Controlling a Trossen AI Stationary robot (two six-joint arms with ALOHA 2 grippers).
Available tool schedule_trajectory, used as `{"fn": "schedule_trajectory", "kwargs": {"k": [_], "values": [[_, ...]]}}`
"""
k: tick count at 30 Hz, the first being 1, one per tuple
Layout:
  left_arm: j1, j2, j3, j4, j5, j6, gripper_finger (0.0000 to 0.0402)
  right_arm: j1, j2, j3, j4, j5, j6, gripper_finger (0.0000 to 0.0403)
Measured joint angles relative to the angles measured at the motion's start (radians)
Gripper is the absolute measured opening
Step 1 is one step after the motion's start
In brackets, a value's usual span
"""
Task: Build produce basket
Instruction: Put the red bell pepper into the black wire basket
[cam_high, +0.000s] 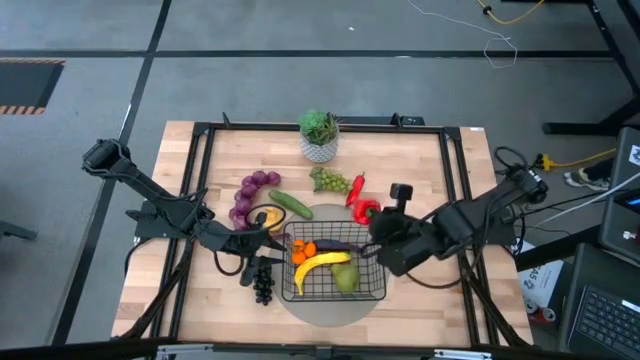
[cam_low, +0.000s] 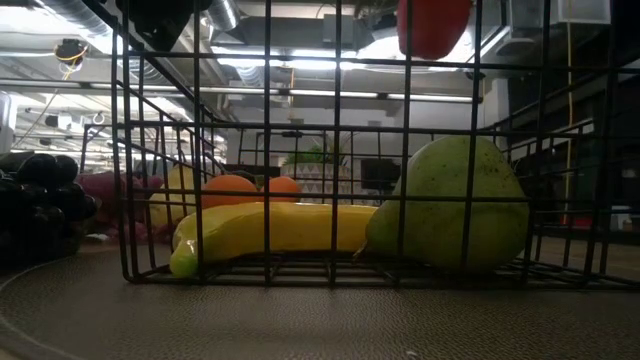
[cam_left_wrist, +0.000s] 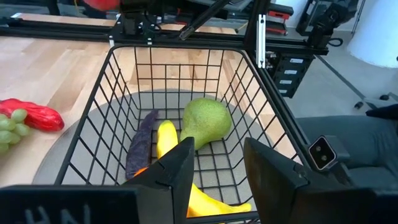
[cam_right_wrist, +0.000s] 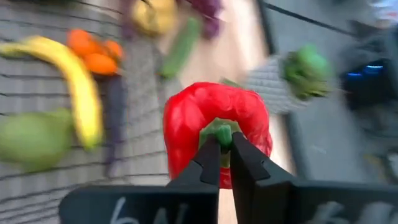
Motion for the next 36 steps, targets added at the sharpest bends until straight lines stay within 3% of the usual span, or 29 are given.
{"fn": "schedule_trajectory", "kwargs": {"k": [5, 9, 16, 23, 28, 36], "values": [[0.0, 0.0, 0.0, 0.0, 0.0, 0.003, 0.0134, 0.014, -0.145, -0.243, 0.349, -0.148, -0.121, 0.0006], [0.0, 0.0, 0.0, 0.0, 0.0, 0.004, 0.0134, 0.011, -0.266, -0.473, 0.622, -0.158, -0.182, 0.0006], [0.0, 0.0, 0.0, 0.0, 0.0, 0.064, 0.0134, -0.026, -0.474, -0.772, 0.94, -0.186, -0.215, 0.0006], [0.0, 0.0, 0.0, 0.0, 0.0, 0.101, 0.0134, -0.033, -0.592, -1.005, 1.38, -0.478, -0.301, 0.0006], [0.0, 0.0, 0.0, 0.0, 0.0, 0.1, 0.0133, -0.036, -0.588, -1.112, 1.527, -0.476, -0.308, 0.0006], [0.0, 0.0, 0.0, 0.0, 0.0, 0.1, 0.0133, -0.038, -0.551, -1.186, 1.643, -0.371, -0.256, 0.0009]]}}
